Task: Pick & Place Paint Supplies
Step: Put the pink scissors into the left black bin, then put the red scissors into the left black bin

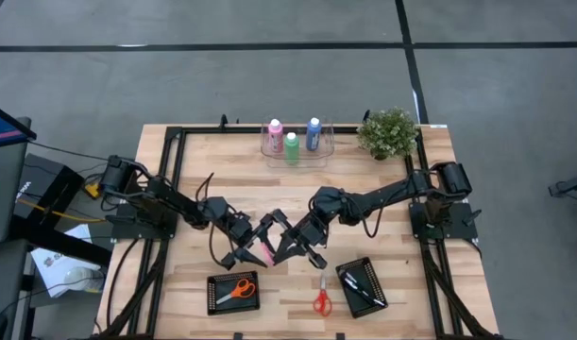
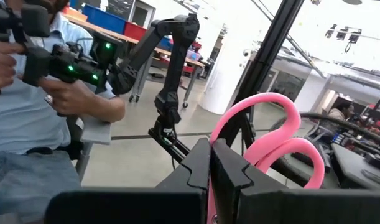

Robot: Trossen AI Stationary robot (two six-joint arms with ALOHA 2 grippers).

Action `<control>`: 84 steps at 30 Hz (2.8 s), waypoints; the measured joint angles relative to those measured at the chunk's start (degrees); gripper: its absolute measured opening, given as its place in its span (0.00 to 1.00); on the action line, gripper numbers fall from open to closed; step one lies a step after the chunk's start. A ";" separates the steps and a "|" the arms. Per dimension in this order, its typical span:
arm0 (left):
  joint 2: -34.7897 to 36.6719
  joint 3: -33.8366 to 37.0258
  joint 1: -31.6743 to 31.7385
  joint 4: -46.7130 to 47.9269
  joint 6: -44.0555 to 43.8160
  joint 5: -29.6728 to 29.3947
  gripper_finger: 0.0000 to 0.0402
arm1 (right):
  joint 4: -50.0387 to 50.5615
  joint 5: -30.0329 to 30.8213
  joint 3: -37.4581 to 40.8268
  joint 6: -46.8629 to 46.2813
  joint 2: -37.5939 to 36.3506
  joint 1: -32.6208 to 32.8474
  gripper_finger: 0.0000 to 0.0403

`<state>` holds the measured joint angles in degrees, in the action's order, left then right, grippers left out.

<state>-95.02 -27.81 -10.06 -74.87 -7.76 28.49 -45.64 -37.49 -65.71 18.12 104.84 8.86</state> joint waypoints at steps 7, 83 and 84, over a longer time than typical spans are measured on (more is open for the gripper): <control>-0.01 -1.93 -0.42 0.42 -0.25 -0.02 0.44 | -0.25 -0.17 -0.02 1.22 0.02 0.13 0.00; 49.88 22.20 5.30 25.34 10.51 -28.09 0.44 | 52.09 13.77 -32.94 -4.40 23.12 5.03 0.50; 49.85 22.20 5.30 26.63 10.33 -28.09 0.44 | 56.43 16.00 -32.91 -4.17 21.93 5.91 0.50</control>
<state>-45.16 -5.61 -4.75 -48.24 2.57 0.40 10.79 -21.49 -98.63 13.95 126.77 14.77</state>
